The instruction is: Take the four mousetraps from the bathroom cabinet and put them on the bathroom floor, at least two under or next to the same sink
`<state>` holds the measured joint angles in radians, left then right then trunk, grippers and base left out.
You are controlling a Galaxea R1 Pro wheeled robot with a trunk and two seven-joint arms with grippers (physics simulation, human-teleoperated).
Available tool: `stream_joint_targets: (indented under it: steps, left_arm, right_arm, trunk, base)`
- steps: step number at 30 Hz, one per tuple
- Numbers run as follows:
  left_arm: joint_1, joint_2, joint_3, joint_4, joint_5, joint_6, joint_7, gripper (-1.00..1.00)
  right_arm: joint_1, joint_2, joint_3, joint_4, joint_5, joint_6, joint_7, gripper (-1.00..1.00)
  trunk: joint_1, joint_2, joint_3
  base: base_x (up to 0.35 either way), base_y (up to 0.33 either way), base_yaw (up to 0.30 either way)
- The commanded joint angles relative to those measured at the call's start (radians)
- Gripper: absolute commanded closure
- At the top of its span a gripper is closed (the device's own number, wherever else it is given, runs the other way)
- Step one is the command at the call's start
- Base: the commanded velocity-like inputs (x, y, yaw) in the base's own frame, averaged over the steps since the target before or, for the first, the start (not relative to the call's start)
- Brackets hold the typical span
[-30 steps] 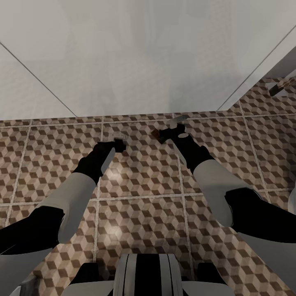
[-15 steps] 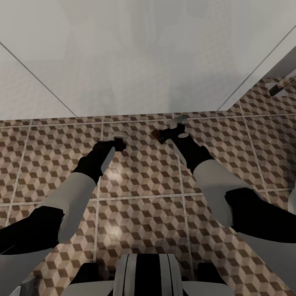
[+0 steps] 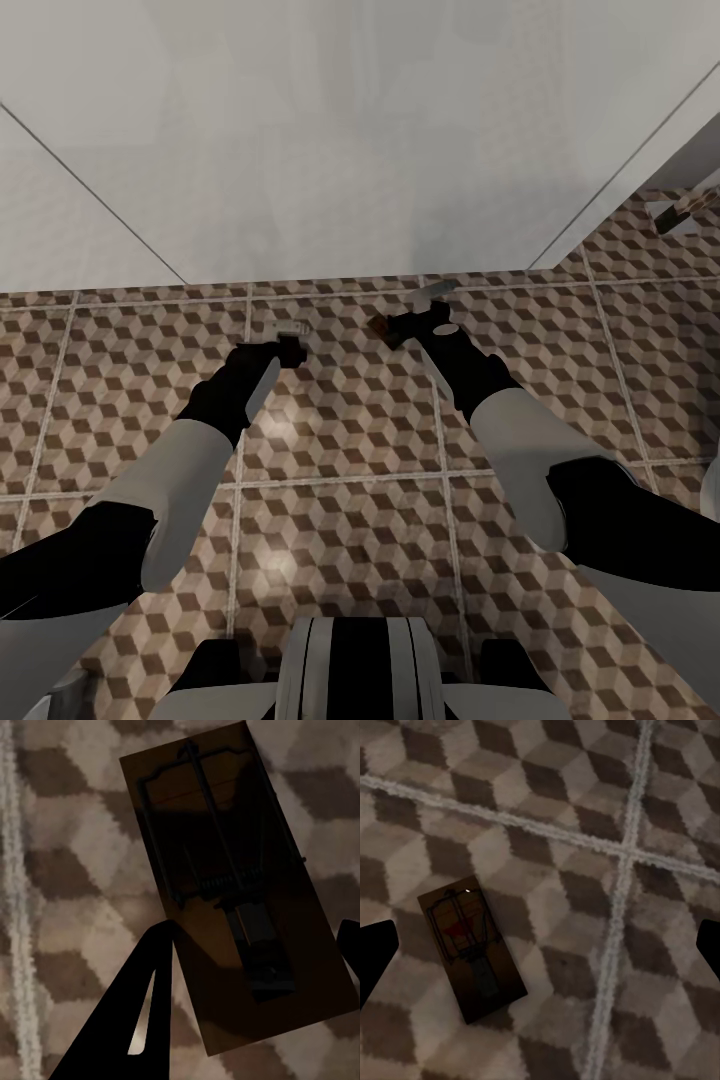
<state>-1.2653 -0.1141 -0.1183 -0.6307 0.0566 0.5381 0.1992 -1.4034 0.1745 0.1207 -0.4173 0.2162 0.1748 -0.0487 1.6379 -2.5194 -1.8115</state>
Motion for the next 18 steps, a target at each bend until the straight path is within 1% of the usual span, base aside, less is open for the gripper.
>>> stream_joint_targets:
  steps: [1, 18]
  left_arm:
    - [0.0, 0.001, -0.004, -0.001, 0.005, 0.005, 0.008, 1.0]
    - [0.0, 0.001, -0.004, -0.001, 0.005, 0.005, 0.009, 1.0]
  right_arm:
    - [0.0, 0.0, 0.004, -0.001, 0.009, 0.008, -0.004, -1.0]
    - [0.0, 0.0, 0.004, -0.001, 0.009, 0.008, -0.004, -1.0]
  trunk:
    - [0.0, 0.0, 0.0]
    - [0.0, 0.0, 0.0]
  base:
    - [0.0, 0.0, 0.0]
    - [0.0, 0.0, 0.0]
